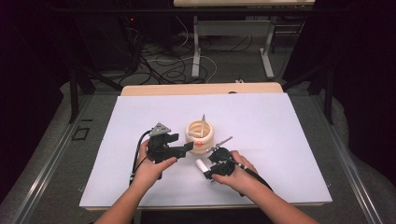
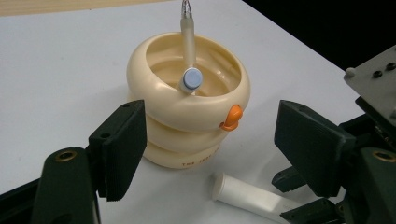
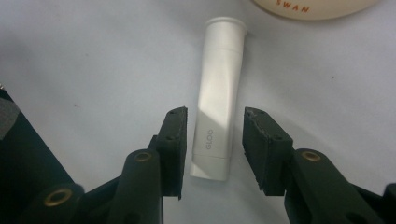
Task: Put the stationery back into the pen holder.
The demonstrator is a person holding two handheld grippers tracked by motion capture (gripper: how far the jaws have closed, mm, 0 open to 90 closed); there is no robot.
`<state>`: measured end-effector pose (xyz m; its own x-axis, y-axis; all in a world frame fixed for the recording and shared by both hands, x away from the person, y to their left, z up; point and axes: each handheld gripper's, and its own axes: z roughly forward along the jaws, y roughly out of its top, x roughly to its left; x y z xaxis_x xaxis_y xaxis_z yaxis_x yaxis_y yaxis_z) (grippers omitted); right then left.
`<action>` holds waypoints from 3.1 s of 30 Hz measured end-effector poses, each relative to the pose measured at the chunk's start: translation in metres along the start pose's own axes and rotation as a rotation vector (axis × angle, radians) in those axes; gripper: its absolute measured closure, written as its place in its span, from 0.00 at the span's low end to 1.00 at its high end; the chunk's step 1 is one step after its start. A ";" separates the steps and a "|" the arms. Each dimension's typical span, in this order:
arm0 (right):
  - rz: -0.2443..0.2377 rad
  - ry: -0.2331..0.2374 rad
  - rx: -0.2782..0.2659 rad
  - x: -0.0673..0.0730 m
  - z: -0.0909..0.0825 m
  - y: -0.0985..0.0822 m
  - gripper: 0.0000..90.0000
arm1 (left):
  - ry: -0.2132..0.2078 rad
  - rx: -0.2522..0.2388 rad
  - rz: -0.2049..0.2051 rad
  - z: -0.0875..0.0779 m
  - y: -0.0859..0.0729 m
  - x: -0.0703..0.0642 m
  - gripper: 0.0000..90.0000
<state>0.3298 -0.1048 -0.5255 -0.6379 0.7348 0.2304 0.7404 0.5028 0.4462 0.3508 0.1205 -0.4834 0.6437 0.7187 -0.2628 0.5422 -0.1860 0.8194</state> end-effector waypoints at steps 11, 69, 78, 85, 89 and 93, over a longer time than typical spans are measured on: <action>0.031 -0.001 0.024 0.000 0.006 -0.001 0.72 | 0.002 -0.001 0.000 0.002 -0.002 -0.001 0.28; 0.065 0.134 -0.166 -0.019 -0.024 -0.017 0.79 | 0.000 -0.042 0.041 -0.006 0.006 -0.013 0.28; 0.051 0.149 -0.248 -0.015 -0.030 -0.018 0.79 | 0.001 -0.045 0.031 -0.010 0.009 -0.017 0.23; 0.032 0.159 -0.305 -0.016 -0.034 -0.018 0.79 | -0.003 -0.062 0.008 -0.011 0.010 -0.022 0.19; 0.031 0.161 -0.335 -0.016 -0.036 -0.018 0.79 | -0.028 -0.049 -0.017 -0.011 0.011 -0.025 0.19; 0.025 0.155 -0.363 -0.015 -0.038 -0.018 0.79 | -0.038 -0.037 -0.030 -0.010 0.010 -0.027 0.19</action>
<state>0.3179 -0.1426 -0.5041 -0.6654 0.6537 0.3604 0.6509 0.2717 0.7089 0.3332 0.1056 -0.4628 0.6479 0.6975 -0.3060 0.5416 -0.1394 0.8290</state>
